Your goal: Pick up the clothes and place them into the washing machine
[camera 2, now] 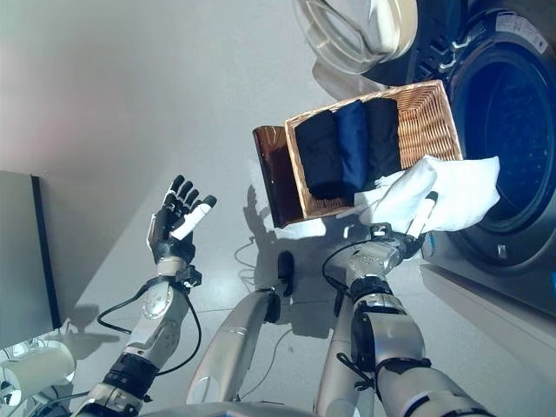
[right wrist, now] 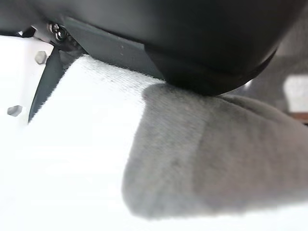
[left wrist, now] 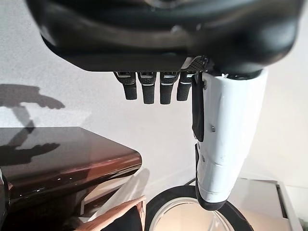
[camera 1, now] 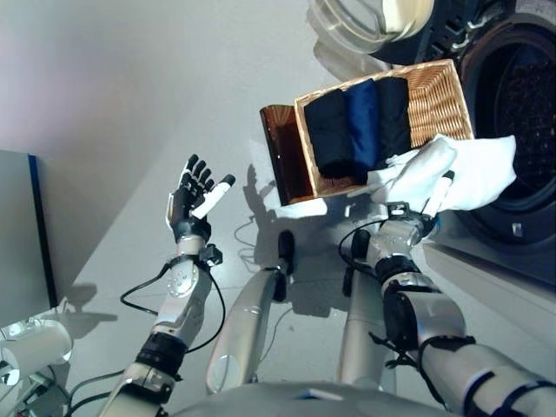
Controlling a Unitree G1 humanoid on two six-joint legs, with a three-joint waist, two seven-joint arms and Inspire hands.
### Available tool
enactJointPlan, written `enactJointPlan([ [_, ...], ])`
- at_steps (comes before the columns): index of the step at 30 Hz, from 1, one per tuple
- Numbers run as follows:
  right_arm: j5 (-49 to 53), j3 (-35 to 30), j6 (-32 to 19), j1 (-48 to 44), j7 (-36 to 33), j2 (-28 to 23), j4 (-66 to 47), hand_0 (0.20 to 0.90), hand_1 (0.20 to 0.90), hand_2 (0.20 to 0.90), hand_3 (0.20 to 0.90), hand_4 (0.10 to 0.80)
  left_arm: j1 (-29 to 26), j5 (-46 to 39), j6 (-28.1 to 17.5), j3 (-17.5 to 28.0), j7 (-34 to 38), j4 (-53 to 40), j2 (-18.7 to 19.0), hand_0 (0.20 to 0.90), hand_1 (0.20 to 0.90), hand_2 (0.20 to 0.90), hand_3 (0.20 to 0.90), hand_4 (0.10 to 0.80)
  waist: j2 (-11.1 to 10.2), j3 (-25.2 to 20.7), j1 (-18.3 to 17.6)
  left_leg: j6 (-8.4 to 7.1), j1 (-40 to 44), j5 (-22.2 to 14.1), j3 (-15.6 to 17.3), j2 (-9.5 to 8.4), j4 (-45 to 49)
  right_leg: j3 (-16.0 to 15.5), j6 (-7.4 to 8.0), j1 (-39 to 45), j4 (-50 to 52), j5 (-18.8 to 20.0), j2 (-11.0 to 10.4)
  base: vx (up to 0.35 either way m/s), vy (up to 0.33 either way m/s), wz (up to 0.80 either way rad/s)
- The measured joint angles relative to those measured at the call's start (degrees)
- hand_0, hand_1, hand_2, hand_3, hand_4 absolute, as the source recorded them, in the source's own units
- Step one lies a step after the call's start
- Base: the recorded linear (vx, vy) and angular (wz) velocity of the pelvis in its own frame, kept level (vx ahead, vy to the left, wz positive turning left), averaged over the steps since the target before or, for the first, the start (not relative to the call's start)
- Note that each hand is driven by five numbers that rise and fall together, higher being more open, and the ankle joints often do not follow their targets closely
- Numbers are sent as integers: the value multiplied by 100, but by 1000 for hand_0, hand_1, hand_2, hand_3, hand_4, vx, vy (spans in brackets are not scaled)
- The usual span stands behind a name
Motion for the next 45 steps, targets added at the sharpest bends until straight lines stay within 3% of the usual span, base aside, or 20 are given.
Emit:
enactJointPlan([
  [5,-20,-346,-15,-414,-325,-392,-18,200,200,200,200,300,234,55,0,21,-65,-85,48,900,900,900,900,800,179,-4,43,-4,-52,-28,-6,4,-31,18,71,-39,-21,12,6,10,-18,-1],
  [9,-211,-742,-128,-974,-1100,-1662,-143,200,200,200,200,300,420,64,-21,112,-96,-188,352,900,900,900,900,800,356,-54,300,30,-62,81,-3,-88,-205,59,85,-127,-46,38,-69,12,20,9],
  [13,-1354,-502,-117,-1545,-1892,-3101,-160,200,200,200,200,300,595,61,-64,315,4,-146,521,900,900,900,900,800,422,-84,450,70,76,248,2,-203,-508,110,153,-119,-120,134,-162,-23,74,1],
  [14,-1669,-472,-80,-1599,-2055,-3350,-163,900,900,900,900,800,591,63,-66,321,1,-141,549,900,900,900,900,800,423,-85,461,77,125,269,6,-230,-570,123,154,-100,-134,135,-189,-6,47,-1],
  [19,-2107,-147,324,-1670,-2470,-3460,-121,900,900,900,900,800,542,113,-111,320,-37,-195,659,900,900,900,900,800,506,-78,418,141,265,351,85,-324,-819,219,180,-99,-175,136,-263,16,39,-2],
  [28,-2201,220,642,-1664,-1796,-3013,267,900,900,900,900,800,589,-27,-111,221,-171,-167,520,900,900,900,900,800,564,-102,321,143,862,581,206,-306,-1505,381,260,293,-654,316,-172,35,40,-15],
  [38,-2133,-115,636,-1739,-1634,-2926,514,900,900,900,900,800,638,-117,-109,232,-324,-165,445,900,900,900,900,800,803,-276,466,136,1013,845,132,-338,-1965,268,255,313,-716,344,-244,12,14,6],
  [41,-2264,-48,631,-1871,-1801,-2972,389,900,900,900,900,800,807,-192,-109,236,-316,-162,444,900,900,900,900,800,949,-390,472,125,1027,934,66,-362,-2089,228,225,293,-721,322,-259,17,1,9],
  [45,-2315,132,640,-1883,-1851,-2991,393,900,900,900,900,800,890,-191,-105,226,-318,-160,443,900,900,900,900,800,987,-420,470,112,1057,947,63,-360,-2096,229,227,294,-716,323,-251,34,8,-1],
])
